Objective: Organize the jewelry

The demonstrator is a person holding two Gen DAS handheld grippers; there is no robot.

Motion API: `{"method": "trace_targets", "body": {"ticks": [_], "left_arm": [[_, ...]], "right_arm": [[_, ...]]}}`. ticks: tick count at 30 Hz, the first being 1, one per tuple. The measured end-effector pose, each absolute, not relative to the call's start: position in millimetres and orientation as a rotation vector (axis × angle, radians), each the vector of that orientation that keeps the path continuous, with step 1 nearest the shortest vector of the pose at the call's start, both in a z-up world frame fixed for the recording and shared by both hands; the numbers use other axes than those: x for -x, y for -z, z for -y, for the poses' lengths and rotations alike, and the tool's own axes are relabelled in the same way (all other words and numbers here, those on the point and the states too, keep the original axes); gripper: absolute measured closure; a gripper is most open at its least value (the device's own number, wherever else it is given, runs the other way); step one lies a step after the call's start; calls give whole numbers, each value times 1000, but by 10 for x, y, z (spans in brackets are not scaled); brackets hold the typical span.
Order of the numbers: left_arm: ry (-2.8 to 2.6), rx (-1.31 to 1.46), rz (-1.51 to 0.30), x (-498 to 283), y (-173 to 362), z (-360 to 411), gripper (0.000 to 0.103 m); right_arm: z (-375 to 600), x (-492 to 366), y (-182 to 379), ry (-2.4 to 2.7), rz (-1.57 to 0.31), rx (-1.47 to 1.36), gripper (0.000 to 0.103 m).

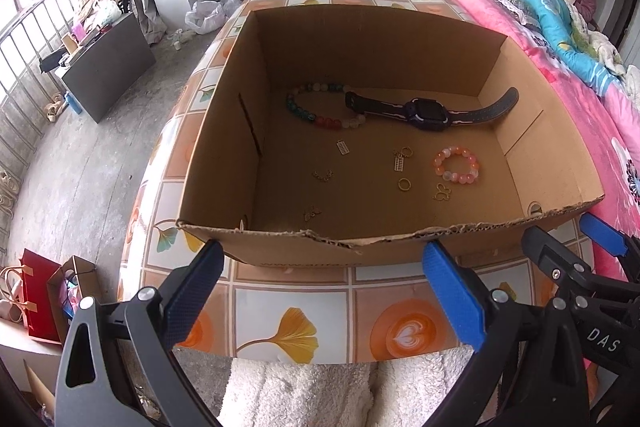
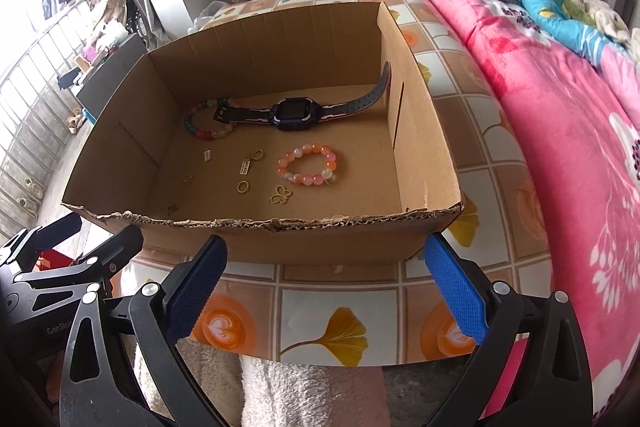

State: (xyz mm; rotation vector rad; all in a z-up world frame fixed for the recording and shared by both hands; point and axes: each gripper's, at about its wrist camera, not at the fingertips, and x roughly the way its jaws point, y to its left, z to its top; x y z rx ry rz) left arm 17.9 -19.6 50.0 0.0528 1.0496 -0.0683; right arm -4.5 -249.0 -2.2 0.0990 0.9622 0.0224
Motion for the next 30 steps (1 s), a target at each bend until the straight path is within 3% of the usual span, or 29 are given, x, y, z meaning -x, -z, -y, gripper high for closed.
{"method": "trace_targets", "body": {"ticks": [30], "left_arm": [[50, -85, -1040, -150, -503, 232, 6]], "right_arm": [[2458, 71, 14, -8, -963, -55, 8]]}}
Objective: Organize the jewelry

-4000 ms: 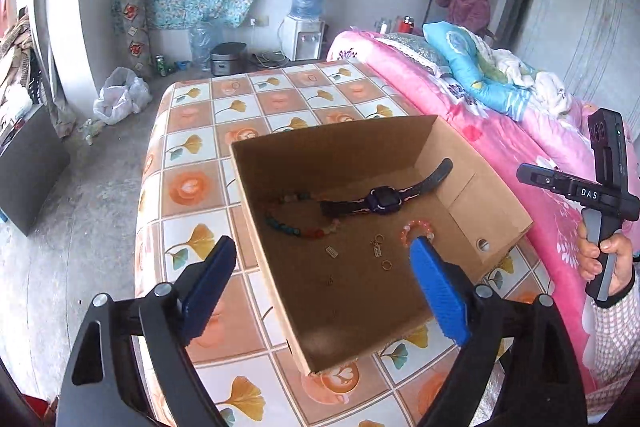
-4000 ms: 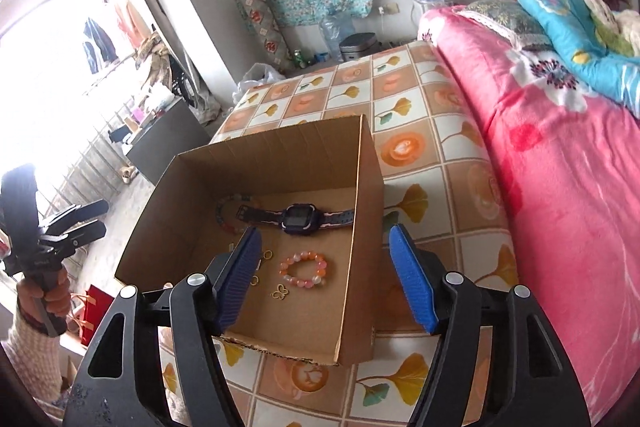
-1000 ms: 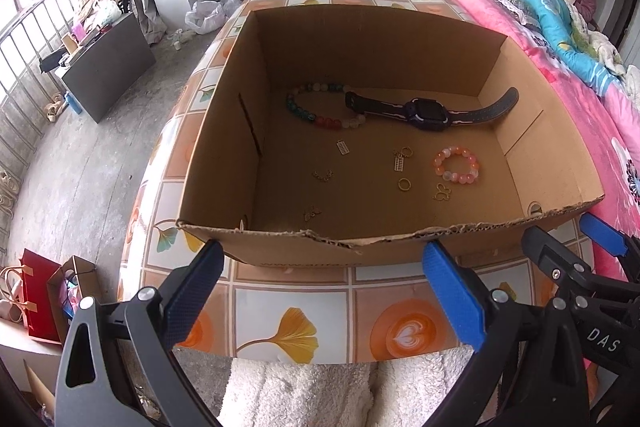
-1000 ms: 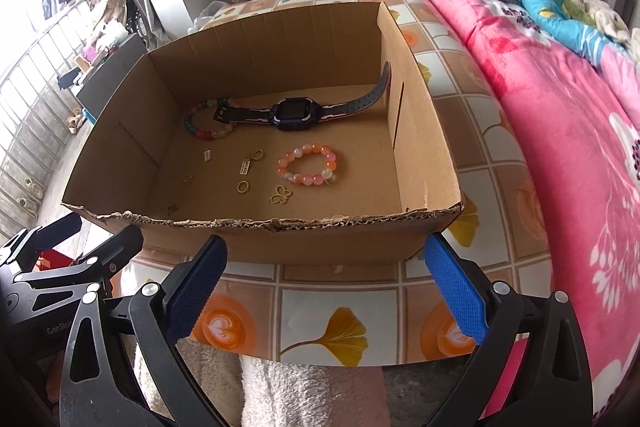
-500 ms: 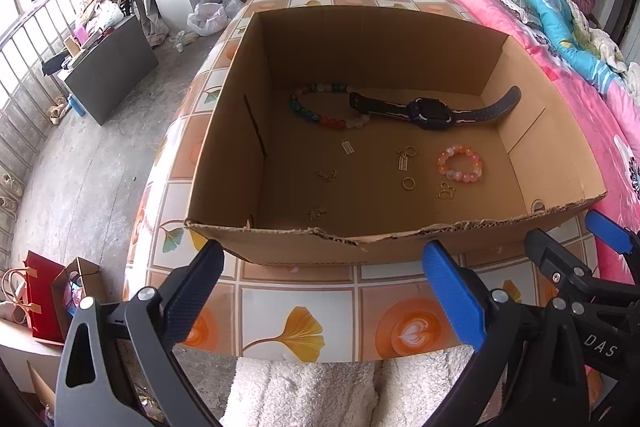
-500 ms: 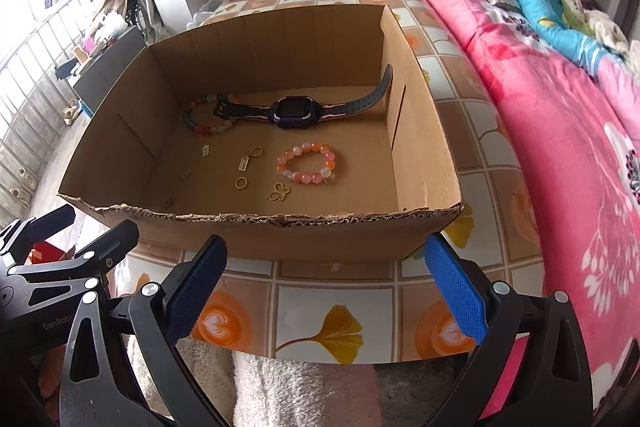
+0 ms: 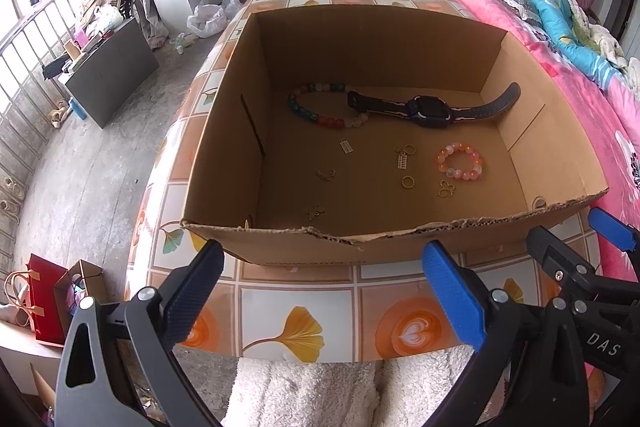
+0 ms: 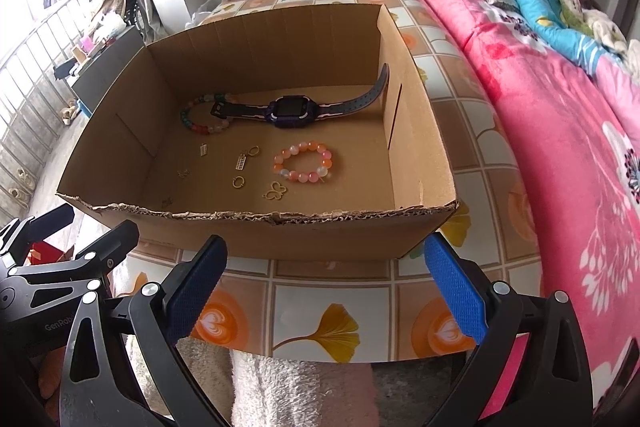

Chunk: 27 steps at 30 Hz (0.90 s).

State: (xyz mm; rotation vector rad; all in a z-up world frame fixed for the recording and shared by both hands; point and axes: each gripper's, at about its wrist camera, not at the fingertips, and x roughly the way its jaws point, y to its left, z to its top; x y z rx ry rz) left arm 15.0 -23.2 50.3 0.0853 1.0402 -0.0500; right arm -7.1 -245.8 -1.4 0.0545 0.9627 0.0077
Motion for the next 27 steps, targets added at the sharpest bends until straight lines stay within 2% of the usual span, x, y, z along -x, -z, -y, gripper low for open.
{"method": "trace_targets", "body": {"ticks": [27], "left_arm": [[45, -102, -1139, -273, -507, 245, 6]], "right_arm": [[2447, -11, 15, -8, -1007, -66, 8]]}}
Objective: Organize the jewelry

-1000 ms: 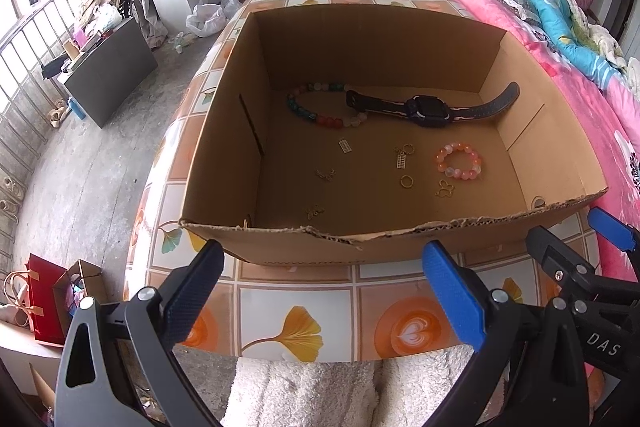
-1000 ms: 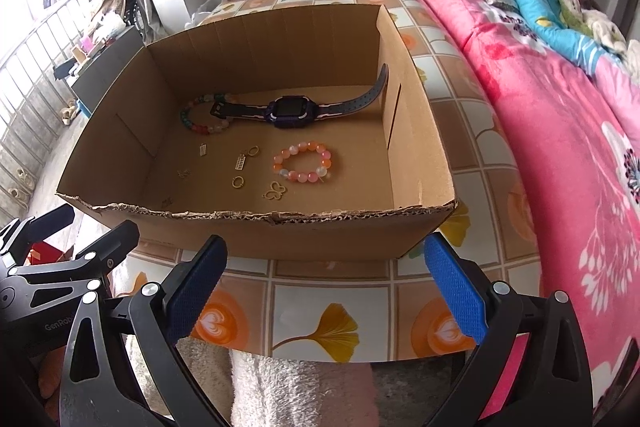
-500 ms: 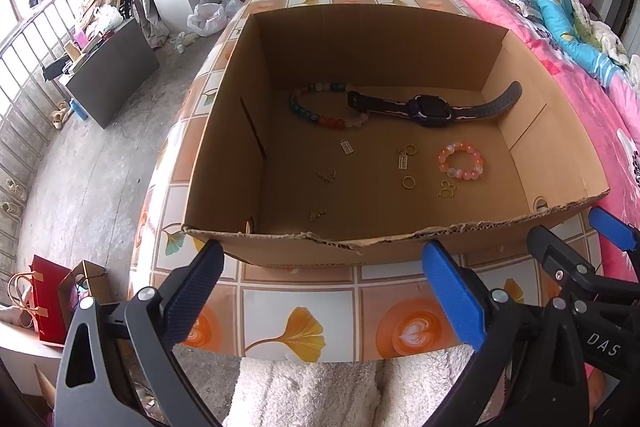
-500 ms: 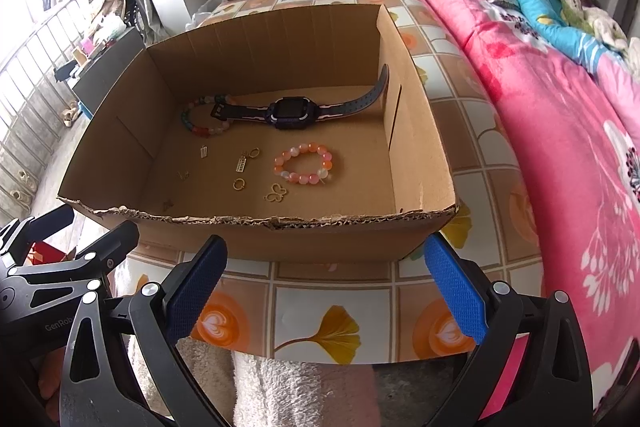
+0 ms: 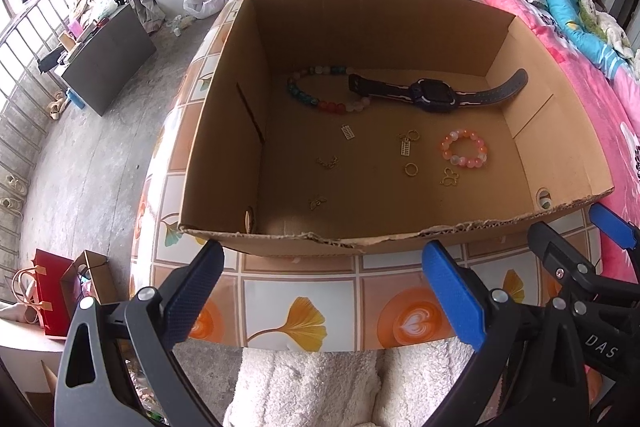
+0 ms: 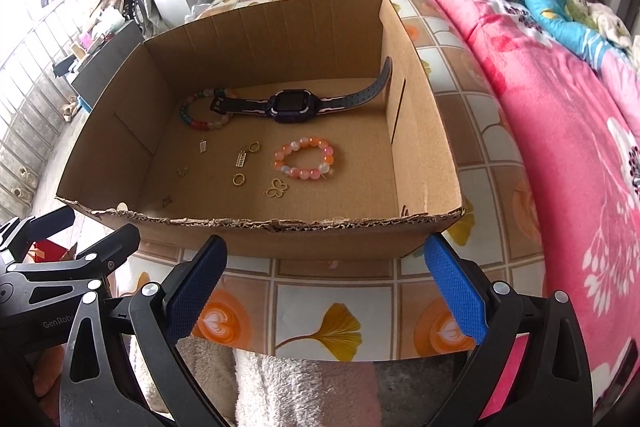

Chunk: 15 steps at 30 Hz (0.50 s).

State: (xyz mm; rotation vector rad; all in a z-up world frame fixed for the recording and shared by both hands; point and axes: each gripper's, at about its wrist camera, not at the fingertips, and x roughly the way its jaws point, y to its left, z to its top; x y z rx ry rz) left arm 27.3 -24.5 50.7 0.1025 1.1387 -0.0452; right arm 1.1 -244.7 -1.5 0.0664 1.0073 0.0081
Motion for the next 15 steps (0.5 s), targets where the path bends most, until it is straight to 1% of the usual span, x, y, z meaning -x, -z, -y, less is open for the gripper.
{"method": "trace_targets", "body": {"ticks": [15], "left_arm": [[40, -95, -1135, -275, -509, 244, 6]], "right_arm": [[2466, -24, 14, -9, -1011, -73, 8]]}}
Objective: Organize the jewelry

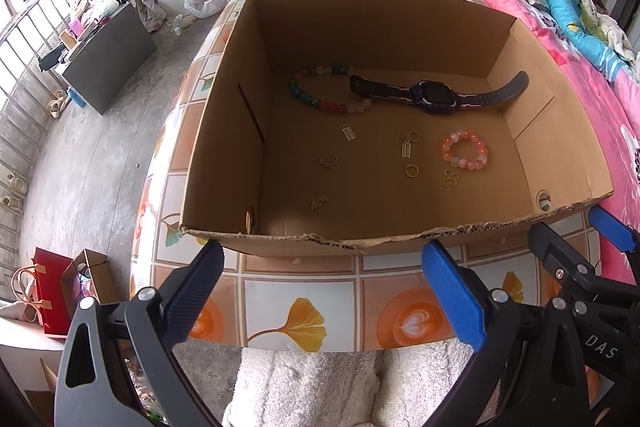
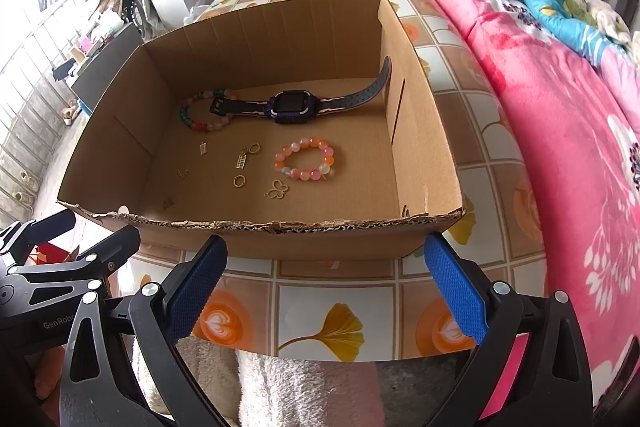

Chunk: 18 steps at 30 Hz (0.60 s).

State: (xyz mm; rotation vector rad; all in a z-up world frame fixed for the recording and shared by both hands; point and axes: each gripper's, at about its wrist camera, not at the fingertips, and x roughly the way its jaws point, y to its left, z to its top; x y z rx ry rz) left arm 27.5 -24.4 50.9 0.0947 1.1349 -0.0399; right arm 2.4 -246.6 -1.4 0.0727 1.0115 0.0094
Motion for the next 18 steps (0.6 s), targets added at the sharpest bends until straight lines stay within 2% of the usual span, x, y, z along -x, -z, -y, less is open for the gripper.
{"method": "trace_targets", "body": {"ticks": [18], "left_arm": [[40, -93, -1134, -267, -506, 239, 6]], "right_arm": [[2474, -18, 11, -8, -1009, -72, 8]]}}
